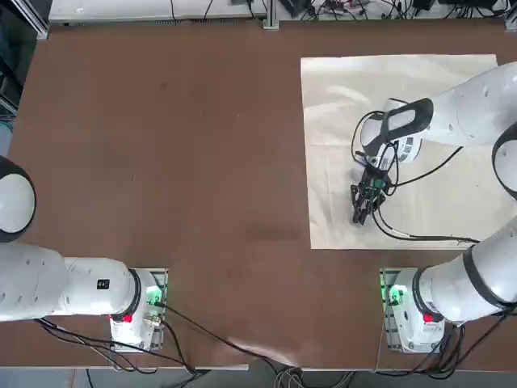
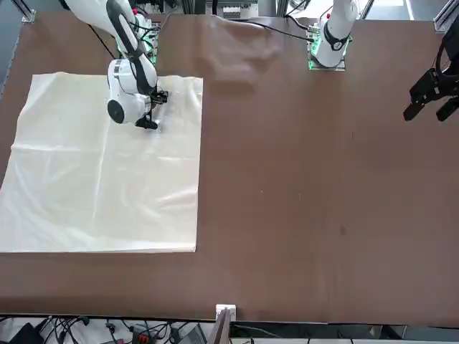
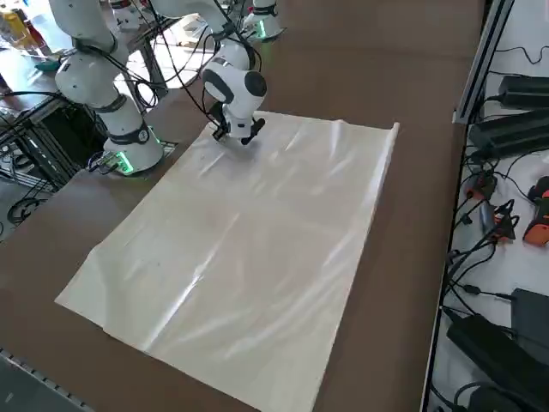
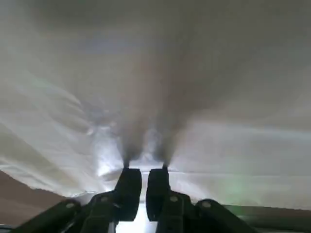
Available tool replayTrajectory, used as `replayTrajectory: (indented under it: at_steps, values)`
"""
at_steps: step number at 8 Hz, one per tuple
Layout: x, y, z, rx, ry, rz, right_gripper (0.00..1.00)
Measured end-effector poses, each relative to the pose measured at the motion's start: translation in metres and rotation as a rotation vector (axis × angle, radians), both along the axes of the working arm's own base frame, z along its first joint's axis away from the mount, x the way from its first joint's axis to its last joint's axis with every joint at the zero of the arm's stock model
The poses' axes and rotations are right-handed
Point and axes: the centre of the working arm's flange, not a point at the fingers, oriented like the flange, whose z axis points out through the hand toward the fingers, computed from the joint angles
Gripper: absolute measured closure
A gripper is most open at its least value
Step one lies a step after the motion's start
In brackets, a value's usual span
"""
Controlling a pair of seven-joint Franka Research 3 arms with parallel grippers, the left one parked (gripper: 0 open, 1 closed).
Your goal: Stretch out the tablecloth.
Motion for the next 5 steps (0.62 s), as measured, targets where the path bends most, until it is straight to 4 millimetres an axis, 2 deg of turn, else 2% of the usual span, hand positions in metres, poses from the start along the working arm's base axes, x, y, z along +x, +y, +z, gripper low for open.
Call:
replayTrajectory:
  at_steps: [5]
  values:
    - [-0.008, 0.044, 0.001, 0.052, -0.038, -0.022, 0.85]
